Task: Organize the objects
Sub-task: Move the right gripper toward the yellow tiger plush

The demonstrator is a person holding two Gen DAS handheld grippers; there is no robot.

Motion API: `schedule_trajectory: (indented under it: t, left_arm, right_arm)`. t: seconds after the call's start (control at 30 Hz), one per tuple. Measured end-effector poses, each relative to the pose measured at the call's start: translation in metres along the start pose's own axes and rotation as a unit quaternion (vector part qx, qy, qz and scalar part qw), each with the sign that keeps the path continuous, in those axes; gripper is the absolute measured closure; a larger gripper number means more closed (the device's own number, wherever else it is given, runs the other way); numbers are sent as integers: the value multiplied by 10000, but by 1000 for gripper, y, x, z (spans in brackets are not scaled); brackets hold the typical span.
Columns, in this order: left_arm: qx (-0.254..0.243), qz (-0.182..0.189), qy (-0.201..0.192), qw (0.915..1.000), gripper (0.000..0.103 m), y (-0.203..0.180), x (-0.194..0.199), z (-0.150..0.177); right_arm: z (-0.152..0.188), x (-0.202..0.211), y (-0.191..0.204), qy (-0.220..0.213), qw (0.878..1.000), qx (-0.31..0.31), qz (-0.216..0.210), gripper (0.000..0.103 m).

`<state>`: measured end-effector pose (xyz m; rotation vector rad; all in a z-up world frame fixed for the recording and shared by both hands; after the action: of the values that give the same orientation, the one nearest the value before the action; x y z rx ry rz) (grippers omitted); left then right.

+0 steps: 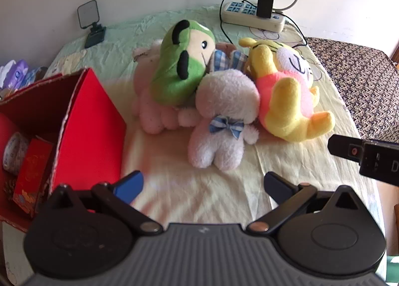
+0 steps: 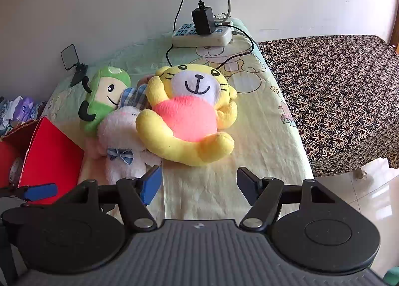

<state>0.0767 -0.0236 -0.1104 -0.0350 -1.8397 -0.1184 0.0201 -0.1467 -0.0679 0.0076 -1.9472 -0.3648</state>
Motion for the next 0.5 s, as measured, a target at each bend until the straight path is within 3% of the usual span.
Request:
schedule_trajectory:
  t: [0.5]
  left_arm:
    - [30, -67, 266, 9996, 1, -1, -15, -3]
  right_arm:
    - [-3, -12, -10, 168, 9998, -68, -131, 34]
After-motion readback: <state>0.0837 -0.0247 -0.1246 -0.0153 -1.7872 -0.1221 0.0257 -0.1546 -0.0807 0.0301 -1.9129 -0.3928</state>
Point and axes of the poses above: each gripper's, at about its wrist camera, not at the fingertips, and x roughly against the way its jaws point, y to its left, z to its underside, the point moved 9 cm from there along -x, roughly the way its jaws point, and after that the axes turned 15 degrees about y, right-handed, at the moved point
